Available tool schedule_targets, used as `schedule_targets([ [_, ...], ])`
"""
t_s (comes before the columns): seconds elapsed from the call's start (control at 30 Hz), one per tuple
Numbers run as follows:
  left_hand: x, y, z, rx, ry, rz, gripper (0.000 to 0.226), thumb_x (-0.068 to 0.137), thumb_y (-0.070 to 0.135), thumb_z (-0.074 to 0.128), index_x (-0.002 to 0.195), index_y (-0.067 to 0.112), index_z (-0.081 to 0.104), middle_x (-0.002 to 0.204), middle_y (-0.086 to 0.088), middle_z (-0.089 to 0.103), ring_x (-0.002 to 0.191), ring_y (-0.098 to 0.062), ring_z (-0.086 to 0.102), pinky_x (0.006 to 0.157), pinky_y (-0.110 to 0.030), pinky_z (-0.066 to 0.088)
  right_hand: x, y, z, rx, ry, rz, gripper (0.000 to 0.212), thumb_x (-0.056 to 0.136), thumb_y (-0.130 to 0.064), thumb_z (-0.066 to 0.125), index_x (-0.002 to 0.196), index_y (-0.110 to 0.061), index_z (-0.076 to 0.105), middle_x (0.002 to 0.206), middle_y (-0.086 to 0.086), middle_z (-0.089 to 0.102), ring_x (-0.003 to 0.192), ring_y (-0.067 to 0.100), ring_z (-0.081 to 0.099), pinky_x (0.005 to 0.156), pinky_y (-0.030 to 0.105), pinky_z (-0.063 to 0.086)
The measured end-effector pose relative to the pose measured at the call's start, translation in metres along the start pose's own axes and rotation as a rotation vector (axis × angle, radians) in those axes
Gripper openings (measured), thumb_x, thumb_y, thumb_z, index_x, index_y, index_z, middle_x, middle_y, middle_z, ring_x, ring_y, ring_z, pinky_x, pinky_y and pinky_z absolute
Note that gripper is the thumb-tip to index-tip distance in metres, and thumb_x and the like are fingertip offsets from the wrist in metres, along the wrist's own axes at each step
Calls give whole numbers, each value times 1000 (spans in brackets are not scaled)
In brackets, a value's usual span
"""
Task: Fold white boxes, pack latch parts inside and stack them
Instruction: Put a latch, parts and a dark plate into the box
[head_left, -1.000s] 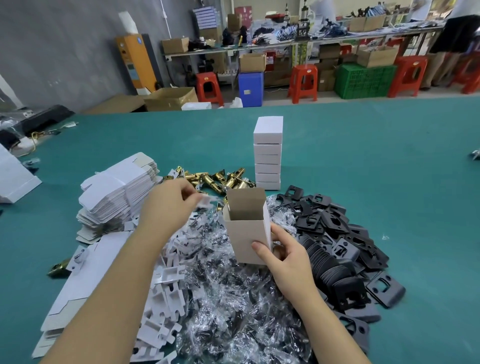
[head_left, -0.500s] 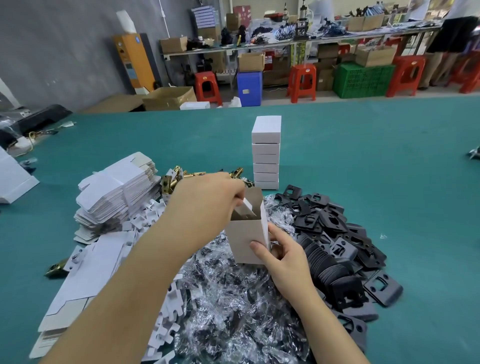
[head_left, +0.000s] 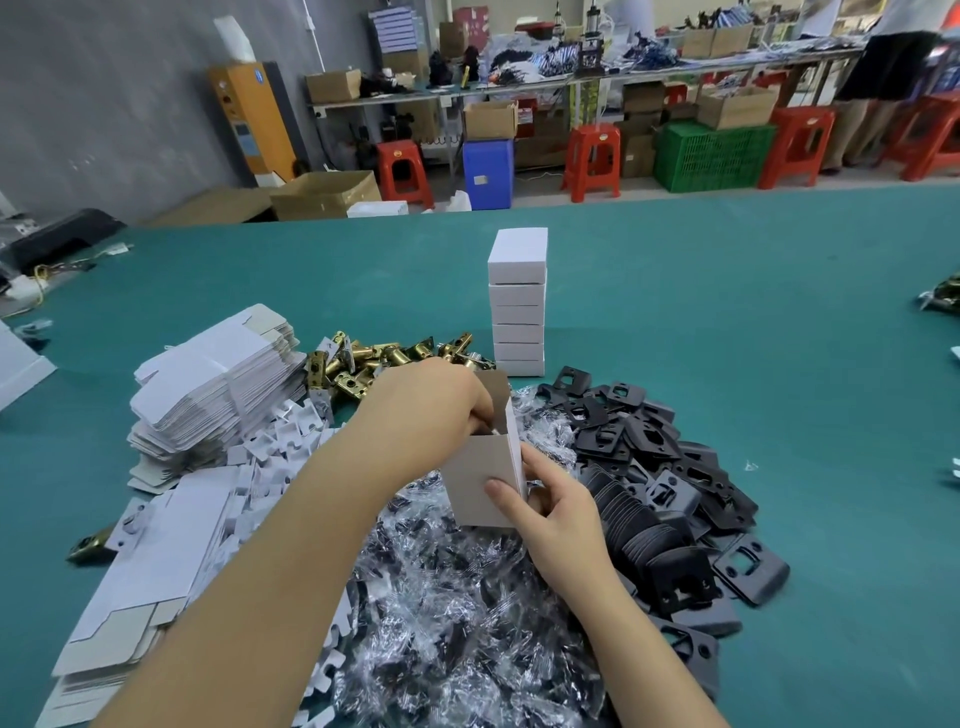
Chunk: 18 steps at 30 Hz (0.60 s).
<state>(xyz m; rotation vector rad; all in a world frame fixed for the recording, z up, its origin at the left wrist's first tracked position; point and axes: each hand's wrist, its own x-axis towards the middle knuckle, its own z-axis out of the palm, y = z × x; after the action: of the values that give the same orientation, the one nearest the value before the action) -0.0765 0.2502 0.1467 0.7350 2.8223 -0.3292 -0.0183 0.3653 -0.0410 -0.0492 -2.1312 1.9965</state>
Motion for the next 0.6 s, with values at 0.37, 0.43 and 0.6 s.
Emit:
schedule_targets([
  [0.37,11,-8,20,-31,298,-41,17,101,38,56,102,33,72,95,5,71,93,-22,64,67,-30,44,0,-1,1,5,16,22,46,94,-29,74,138,-37,63,112,-19,74,78,-6,62,70,17,52],
  [0.43,10,-6,18,-74,411,-46,19,101,41,54,100,32,70,95,6,71,91,-22,64,69,-31,47,0,-2,1,5,9,13,44,94,-28,74,136,-39,63,111,-21,73,78,-6,62,69,15,52],
  [0.6,6,26,9,-389,763,99,20,101,36,57,99,23,72,90,7,72,82,-20,64,70,-34,52,-2,-7,2,-27,-6,29,37,92,-39,71,126,-50,64,81,-28,68,62,-4,54,60,10,44],
])
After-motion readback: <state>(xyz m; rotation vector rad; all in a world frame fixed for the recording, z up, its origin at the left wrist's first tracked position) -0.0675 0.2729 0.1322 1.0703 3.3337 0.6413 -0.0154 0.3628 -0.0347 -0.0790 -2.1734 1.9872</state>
